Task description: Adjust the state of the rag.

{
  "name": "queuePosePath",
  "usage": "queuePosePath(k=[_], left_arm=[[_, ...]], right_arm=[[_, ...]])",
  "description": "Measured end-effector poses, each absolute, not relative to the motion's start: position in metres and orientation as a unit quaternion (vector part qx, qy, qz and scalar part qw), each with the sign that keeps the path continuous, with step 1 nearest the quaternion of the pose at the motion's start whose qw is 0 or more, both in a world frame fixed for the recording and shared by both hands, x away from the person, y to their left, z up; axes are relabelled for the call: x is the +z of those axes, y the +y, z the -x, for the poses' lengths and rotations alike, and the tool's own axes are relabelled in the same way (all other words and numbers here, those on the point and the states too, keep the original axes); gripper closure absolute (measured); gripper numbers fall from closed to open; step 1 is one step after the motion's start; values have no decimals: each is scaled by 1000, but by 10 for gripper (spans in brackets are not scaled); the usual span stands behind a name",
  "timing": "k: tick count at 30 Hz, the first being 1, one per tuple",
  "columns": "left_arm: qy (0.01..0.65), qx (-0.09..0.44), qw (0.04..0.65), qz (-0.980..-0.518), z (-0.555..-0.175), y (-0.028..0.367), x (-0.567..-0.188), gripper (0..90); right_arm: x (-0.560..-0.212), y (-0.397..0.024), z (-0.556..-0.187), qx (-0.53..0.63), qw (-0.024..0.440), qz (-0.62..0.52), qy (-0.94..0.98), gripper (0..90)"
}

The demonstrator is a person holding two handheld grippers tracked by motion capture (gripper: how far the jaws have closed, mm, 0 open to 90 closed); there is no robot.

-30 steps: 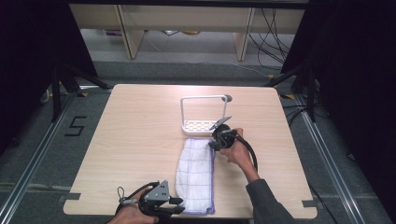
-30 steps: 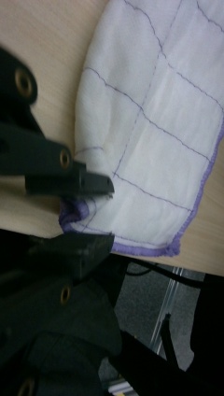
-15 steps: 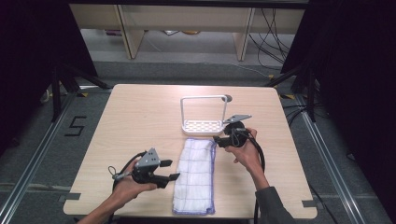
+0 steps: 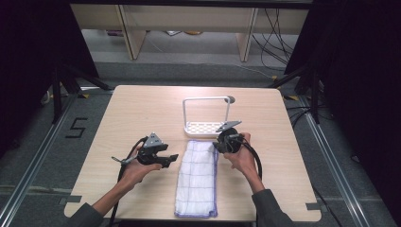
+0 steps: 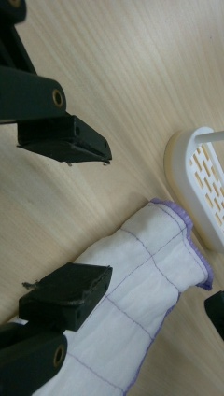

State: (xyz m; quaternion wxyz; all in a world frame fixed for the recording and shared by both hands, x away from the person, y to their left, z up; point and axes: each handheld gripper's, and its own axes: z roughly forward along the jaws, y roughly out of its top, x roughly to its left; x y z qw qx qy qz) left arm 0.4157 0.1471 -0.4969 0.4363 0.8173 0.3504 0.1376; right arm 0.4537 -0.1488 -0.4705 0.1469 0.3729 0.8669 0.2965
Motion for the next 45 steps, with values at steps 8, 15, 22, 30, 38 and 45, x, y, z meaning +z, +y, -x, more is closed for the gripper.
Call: queuePosePath(k=[8,15,22,30,38,45], left_arm=[[352,135,435,-818,-417,149,-498,366],[360,130,440,-812,-416,146,-498,359],[360,129,437,-814,-416,146,-499,347],[352,127,424,-824,-417,148,-499,338],[357,129,426,-821,-418,150,-499,338],[360,128,429,-819,-418,148,-500,337]], right_arm=[[-474,-146,-454,281,173,-353,875,900],[-463,-155,-452,299,175,-364,864,896],[-480,-145,-454,275,145,-385,869,749],[-488,-141,-459,290,128,-387,866,900],[-462,-150,-452,303,149,-383,860,900],[-478,-155,-459,292,143,-420,847,758]])
